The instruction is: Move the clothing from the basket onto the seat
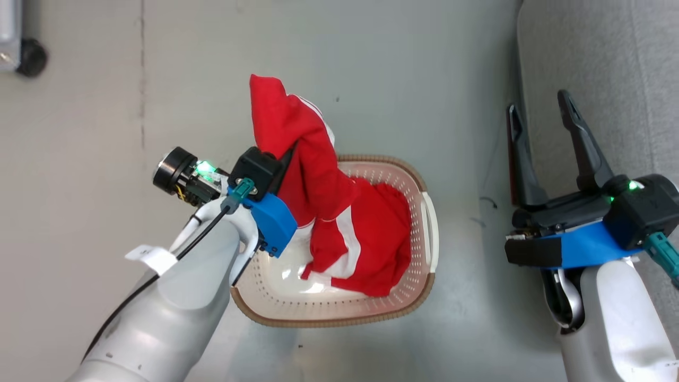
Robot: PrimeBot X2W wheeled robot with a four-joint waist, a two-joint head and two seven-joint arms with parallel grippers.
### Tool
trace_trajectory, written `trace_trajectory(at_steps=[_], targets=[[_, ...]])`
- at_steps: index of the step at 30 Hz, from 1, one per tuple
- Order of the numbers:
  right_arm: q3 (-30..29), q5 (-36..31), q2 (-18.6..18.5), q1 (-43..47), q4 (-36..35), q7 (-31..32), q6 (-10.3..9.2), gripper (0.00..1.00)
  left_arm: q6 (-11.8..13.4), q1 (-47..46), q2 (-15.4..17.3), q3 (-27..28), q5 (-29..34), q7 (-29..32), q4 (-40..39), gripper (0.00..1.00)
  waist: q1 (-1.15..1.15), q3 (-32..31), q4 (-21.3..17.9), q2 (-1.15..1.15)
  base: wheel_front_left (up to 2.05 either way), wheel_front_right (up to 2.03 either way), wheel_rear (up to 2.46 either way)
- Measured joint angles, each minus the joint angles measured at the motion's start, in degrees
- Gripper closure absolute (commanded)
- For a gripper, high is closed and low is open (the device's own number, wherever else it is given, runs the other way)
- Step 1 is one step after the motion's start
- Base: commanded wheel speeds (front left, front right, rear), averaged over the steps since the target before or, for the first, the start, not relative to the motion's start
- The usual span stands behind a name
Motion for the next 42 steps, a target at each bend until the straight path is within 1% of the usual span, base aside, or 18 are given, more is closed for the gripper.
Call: trace_trajectory(at_steps=[6, 9, 14, 17, 21, 30, 36, 42], targets=[[-0.5, 0.3, 0.0, 2.6, 0.7, 0.0, 0.0, 0.0, -0.3, 4.4, 0.2, 2.6, -0.4, 0.0, -7.5, 1.0, 0.0, -5.5, 0.6, 0.0, 0.0, 0.0, 0.0], [-0.6, 0.4, 0.0, 4.2, 1.0, 0.0, 0.0, 0.0, -0.7, 6.5, 0.2, 5.3, -1.1, 0.0, -12.7, 1.0, 0.0, -8.9, 0.8, 0.0, 0.0, 0.0, 0.0], [-0.6, 0.4, 0.0, 6.4, 1.4, 0.0, 0.0, 0.0, -1.6, 8.8, -0.3, 7.9, -3.1, 0.0, -17.8, 1.0, 0.0, -12.6, 0.8, 0.0, 0.0, 0.0, 0.0], [-0.6, 0.5, 0.0, 7.6, 1.5, 0.0, 0.0, 0.0, -2.1, 9.3, -0.6, 8.5, -4.0, 0.0, -20.1, 1.0, -0.01, -14.6, 0.8, 0.0, 0.0, 0.0, 0.0], [-0.5, 0.5, 0.0, 8.7, 1.5, 0.0, 0.0, 0.0, -2.4, 9.4, -0.9, 8.4, -5.0, 0.0, -22.5, 1.0, 0.0, -16.9, 0.8, 0.0, 0.0, 0.0, 0.0], [-0.1, 1.1, 0.0, 10.9, 1.6, 0.0, 0.0, 0.0, -2.7, 7.0, -1.2, 5.6, -7.6, 0.0, -27.2, 1.0, 0.0, -21.0, 0.2, 0.0, 0.0, 0.0, 0.0], [0.2, 1.8, 0.0, 11.4, 1.6, 0.0, 0.0, 0.0, -2.7, 5.8, -0.2, 3.7, -9.1, 1.3, -29.3, 1.0, 0.0, -22.4, -0.4, 0.0, 0.0, 0.0, 0.0], [0.1, 2.0, 0.0, 12.0, 1.2, 0.0, 0.0, 0.0, -2.7, 5.8, 0.5, 2.9, -9.9, 1.8, -30.6, 1.0, 0.0, -22.8, -0.6, 0.0, 0.0, 0.0, 0.0]])
